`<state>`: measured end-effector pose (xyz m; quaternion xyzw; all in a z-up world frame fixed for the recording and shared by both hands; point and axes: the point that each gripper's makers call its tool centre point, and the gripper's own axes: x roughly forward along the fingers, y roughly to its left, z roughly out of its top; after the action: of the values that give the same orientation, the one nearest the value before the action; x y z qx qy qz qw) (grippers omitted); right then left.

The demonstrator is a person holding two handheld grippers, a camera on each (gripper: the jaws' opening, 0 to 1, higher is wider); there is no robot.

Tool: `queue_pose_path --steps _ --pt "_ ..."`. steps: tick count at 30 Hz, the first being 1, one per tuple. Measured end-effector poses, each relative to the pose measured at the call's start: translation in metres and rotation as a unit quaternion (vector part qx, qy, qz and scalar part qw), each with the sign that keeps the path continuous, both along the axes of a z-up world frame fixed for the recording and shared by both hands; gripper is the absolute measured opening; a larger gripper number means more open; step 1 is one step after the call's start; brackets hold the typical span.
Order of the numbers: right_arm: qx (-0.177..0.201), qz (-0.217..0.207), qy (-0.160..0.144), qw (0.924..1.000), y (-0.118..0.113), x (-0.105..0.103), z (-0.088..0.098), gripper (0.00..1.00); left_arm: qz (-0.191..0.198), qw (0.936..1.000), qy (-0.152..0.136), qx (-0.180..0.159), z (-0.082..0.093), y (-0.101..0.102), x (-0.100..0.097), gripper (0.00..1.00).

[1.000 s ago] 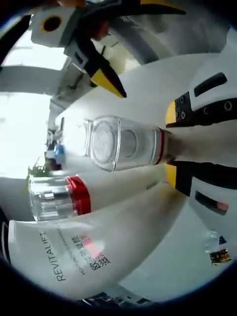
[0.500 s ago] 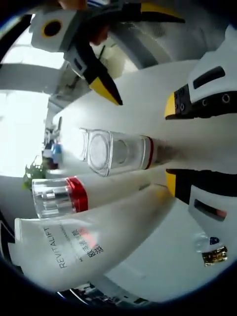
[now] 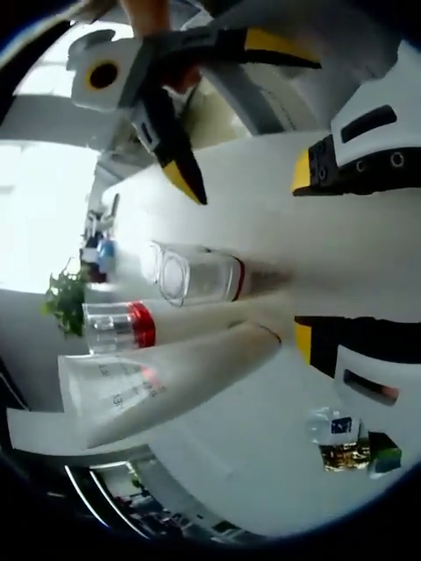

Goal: Arrange the skincare products in the storage area until every visible bottle or jar stands upright without overlapping.

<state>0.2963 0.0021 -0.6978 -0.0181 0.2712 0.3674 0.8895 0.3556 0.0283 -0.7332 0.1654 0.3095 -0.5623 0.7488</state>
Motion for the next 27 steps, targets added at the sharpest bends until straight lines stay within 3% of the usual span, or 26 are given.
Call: queue_pose_path --steps 14,27 --pt "0.000 -0.005 -0.007 1.0000 0.001 -0.003 0.010 0.91 0.058 0.9979 0.027 -0.007 0.004 0.033 -0.024 0.70" --pt "-0.002 -0.016 -0.016 0.9997 0.000 -0.006 0.018 0.97 0.118 0.9915 0.051 -0.019 0.011 0.065 -0.049 0.79"
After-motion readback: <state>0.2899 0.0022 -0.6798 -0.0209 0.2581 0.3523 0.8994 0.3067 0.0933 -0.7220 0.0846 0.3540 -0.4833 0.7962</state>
